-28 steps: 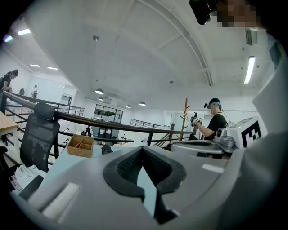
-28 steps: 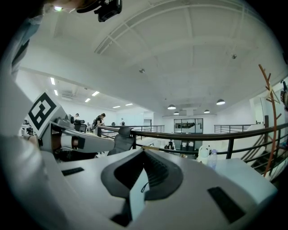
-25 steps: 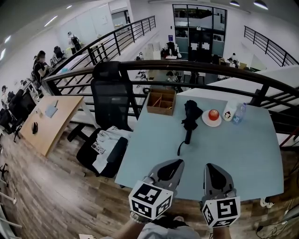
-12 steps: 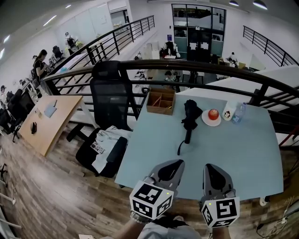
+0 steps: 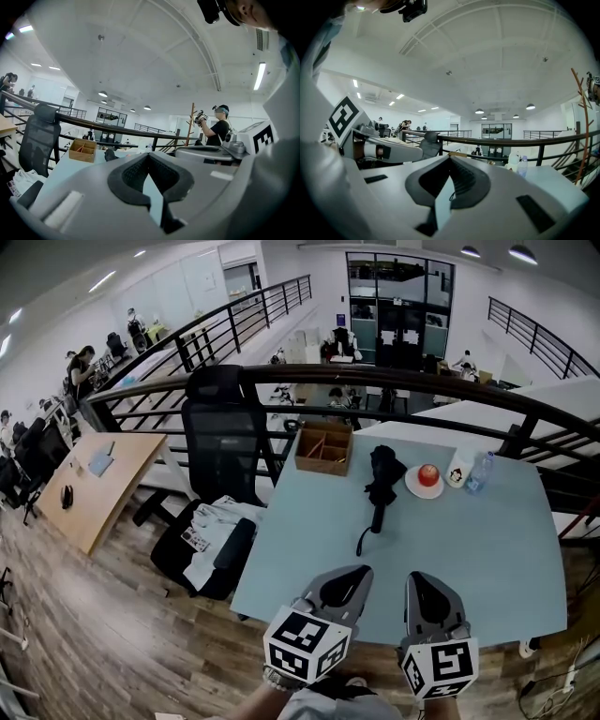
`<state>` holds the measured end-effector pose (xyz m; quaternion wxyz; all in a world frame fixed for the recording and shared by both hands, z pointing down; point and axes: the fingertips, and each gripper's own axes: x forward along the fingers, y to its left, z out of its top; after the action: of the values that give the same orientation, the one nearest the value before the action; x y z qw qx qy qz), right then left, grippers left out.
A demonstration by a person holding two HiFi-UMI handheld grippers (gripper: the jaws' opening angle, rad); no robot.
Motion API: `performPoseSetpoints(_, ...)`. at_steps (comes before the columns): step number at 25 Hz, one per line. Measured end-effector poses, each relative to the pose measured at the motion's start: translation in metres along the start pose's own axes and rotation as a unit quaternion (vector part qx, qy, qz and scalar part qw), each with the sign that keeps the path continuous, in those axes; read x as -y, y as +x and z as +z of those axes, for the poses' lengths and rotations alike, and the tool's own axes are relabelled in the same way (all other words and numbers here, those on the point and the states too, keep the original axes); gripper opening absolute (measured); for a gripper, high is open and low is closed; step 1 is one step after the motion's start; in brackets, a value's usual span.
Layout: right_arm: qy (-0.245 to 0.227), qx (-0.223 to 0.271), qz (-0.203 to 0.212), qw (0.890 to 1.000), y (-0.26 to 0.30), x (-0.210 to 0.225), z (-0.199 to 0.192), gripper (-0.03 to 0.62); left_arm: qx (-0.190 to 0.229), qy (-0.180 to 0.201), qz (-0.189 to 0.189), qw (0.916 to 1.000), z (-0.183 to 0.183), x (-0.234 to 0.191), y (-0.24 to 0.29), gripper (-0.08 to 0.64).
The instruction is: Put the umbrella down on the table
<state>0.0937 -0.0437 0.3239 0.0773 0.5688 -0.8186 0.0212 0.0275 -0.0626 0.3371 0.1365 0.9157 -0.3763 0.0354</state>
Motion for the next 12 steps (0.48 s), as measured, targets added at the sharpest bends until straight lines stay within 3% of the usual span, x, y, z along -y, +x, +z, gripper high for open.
performPoseSetpoints(12, -0.001, -0.006, 0.002, 1.0, 0.0034, -0.0055, -0.0037, -0.002, -0.004, 0.0, 0.002, 1.0, -0.0038, -0.0057, -0.001, 0.005)
